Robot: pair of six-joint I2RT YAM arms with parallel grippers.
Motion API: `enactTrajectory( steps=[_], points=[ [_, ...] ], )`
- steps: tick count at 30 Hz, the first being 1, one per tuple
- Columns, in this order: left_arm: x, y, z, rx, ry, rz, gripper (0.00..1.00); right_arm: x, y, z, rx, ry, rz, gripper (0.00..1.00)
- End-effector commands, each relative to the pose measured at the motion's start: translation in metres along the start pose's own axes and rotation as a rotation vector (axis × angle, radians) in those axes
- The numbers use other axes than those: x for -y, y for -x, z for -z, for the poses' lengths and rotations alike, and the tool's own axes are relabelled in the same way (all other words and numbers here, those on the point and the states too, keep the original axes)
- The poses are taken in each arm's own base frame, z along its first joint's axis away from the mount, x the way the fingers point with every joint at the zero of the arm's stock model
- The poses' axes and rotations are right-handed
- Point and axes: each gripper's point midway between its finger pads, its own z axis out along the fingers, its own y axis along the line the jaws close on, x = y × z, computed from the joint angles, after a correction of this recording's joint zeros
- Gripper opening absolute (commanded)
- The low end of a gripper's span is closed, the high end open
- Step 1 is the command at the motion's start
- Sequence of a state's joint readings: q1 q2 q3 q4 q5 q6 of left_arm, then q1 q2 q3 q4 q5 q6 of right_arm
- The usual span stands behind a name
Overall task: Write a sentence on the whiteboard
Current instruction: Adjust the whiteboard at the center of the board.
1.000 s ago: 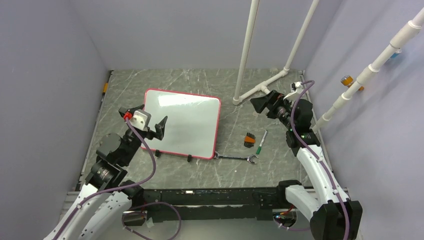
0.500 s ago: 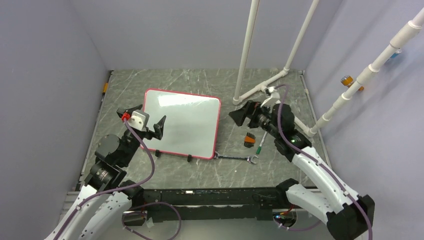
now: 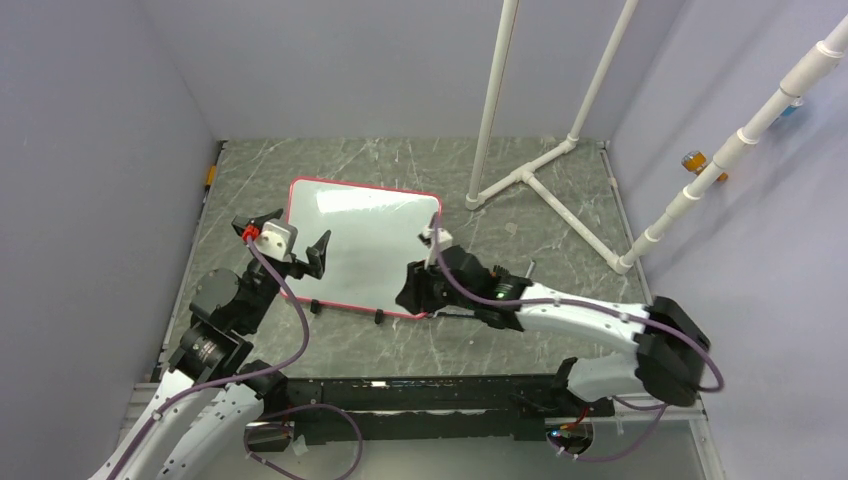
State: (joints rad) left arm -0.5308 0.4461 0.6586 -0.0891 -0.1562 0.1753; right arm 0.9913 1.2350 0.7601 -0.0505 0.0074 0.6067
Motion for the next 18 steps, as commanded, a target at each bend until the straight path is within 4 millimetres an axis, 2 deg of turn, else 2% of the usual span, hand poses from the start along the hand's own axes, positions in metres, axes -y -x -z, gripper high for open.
enactTrajectory(
  steps=[1, 6, 10, 13, 18],
  points=[
    [-0.009, 0.022, 0.004, 0.064, 0.037, 0.002, 0.99, -0.046, 0.012, -0.034, 0.034, 0.098, 0.012, 0.42],
    [-0.012, 0.021, 0.004, 0.062, 0.049, -0.003, 0.99, -0.061, -0.012, -0.073, -0.037, 0.106, 0.041, 0.34],
    [-0.013, 0.022, 0.005, 0.064, 0.055, -0.006, 0.99, -0.070, -0.024, -0.090, -0.074, 0.136, 0.029, 0.32],
    [-0.014, 0.023, 0.005, 0.065, 0.058, -0.008, 0.99, -0.070, -0.031, -0.101, -0.089, 0.122, 0.027, 0.31],
    [-0.015, 0.022, 0.005, 0.063, 0.062, -0.013, 0.99, -0.053, -0.050, -0.119, -0.132, 0.046, 0.009, 0.31]
  ],
)
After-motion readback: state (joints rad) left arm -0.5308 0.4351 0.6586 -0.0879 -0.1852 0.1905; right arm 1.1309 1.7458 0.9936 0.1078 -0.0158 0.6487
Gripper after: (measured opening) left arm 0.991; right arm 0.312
